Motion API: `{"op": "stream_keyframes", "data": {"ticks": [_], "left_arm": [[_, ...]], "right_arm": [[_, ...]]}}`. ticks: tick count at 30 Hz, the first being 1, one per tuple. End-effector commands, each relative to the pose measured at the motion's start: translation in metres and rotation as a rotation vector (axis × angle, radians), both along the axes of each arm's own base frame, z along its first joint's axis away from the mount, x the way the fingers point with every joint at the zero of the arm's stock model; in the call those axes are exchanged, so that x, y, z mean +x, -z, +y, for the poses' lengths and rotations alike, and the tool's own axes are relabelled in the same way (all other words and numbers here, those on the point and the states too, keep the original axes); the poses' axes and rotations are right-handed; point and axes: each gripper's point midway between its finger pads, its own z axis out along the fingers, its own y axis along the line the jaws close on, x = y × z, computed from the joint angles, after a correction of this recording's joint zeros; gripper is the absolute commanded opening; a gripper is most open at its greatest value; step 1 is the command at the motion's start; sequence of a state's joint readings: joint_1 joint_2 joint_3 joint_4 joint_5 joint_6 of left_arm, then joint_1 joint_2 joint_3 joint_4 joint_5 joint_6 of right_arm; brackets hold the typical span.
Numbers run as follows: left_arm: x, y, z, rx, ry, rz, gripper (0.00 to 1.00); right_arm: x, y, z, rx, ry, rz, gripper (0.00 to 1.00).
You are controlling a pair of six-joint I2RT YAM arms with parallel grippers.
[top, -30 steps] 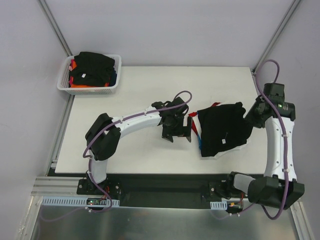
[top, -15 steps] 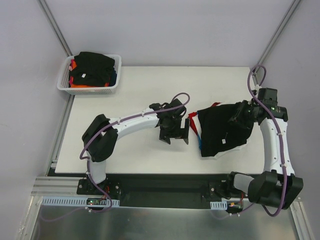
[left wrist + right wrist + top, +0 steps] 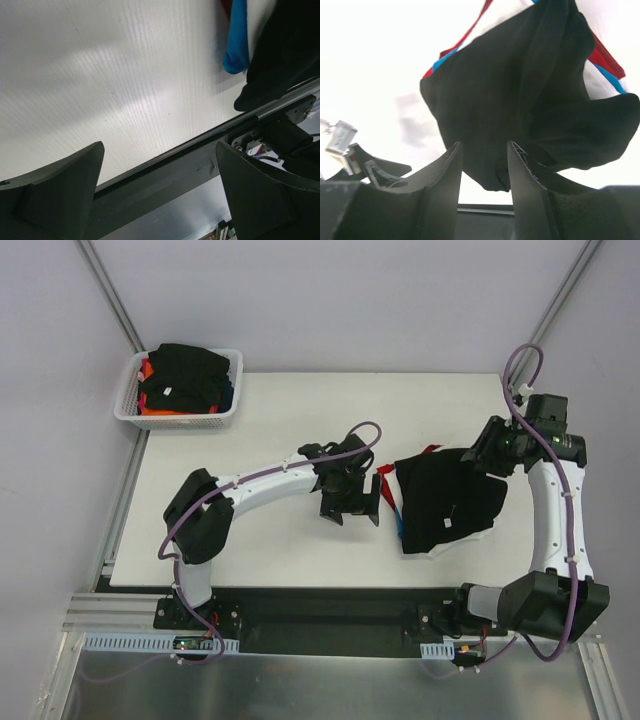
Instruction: Fold and stack the t-shirts
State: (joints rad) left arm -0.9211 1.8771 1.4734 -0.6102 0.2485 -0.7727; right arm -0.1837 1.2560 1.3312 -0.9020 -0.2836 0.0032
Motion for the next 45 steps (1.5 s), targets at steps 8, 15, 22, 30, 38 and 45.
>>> {"op": "stream_keyframes", "data": {"ticks": [8,15,22,30,38,45], "left_arm": [[0.015,-0.016,-0.004,-0.024,-0.003,-0.048,0.95],[0.019,-0.019,-0.004,-0.032,0.002,-0.051,0.95],[0.019,-0.018,0.0,-0.026,-0.004,-0.049,0.95],[0.019,-0.015,0.009,-0.013,-0.016,-0.046,0.95],[0.018,-0.013,0.012,-0.009,-0.016,-0.039,0.95],[0.016,-0.009,0.014,-0.002,-0.014,-0.031,0.95]], "right_arm": [[0.002,0.002,-0.021,-0.066,0.026,0.013,0.44],[-0.001,0.004,-0.034,-0.123,0.059,0.018,0.45],[-0.001,0.022,-0.031,-0.099,0.058,0.043,0.45],[0.002,0.042,-0.028,-0.076,0.052,0.071,0.43],[0.01,0.051,-0.026,-0.049,0.048,0.077,0.01],[0.006,0.037,-0.046,-0.15,0.117,0.08,0.01]]}}
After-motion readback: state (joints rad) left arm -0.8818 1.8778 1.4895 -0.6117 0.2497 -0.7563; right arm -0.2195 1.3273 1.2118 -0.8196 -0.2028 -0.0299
